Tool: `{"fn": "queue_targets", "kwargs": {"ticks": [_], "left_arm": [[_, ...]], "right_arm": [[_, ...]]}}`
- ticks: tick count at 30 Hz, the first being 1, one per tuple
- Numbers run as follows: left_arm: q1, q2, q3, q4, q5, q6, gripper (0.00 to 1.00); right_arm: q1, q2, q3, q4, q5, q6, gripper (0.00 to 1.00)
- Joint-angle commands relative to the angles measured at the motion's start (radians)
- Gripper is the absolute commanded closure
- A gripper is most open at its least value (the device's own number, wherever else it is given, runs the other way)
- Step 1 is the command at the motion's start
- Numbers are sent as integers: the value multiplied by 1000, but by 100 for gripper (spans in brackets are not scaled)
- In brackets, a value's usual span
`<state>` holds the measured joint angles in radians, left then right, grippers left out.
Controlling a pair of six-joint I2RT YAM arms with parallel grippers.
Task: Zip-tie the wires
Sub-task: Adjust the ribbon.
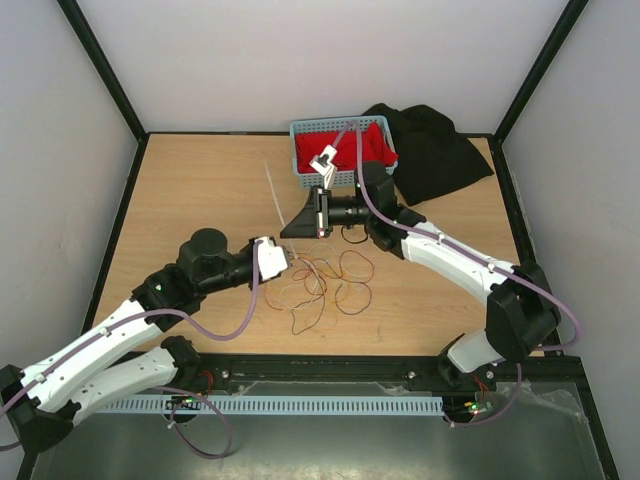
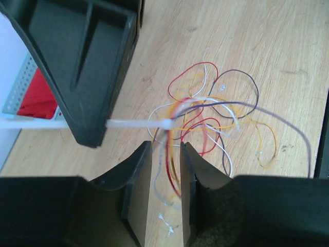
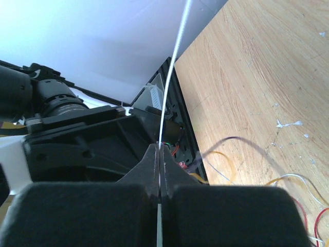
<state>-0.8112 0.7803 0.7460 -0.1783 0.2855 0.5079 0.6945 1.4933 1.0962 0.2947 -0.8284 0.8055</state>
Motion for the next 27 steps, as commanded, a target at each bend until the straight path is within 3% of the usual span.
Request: {"fn": "queue_targets", "kwargs": {"ticks": [1, 14, 21, 27], "left_arm": [[-4, -27, -31, 9, -44, -71, 65], [-1, -126, -2, -25, -185, -215, 30], [0, -81, 65, 0, -226, -438, 30], [-2, 21, 75, 57, -246, -650, 38]], "right_arm": [[9, -57, 27, -14, 27, -36, 100], [30, -67, 12, -79, 154, -157, 100], [53, -93, 3, -116, 312, -164, 100], [74, -103, 6, -135, 408, -167, 100]]}}
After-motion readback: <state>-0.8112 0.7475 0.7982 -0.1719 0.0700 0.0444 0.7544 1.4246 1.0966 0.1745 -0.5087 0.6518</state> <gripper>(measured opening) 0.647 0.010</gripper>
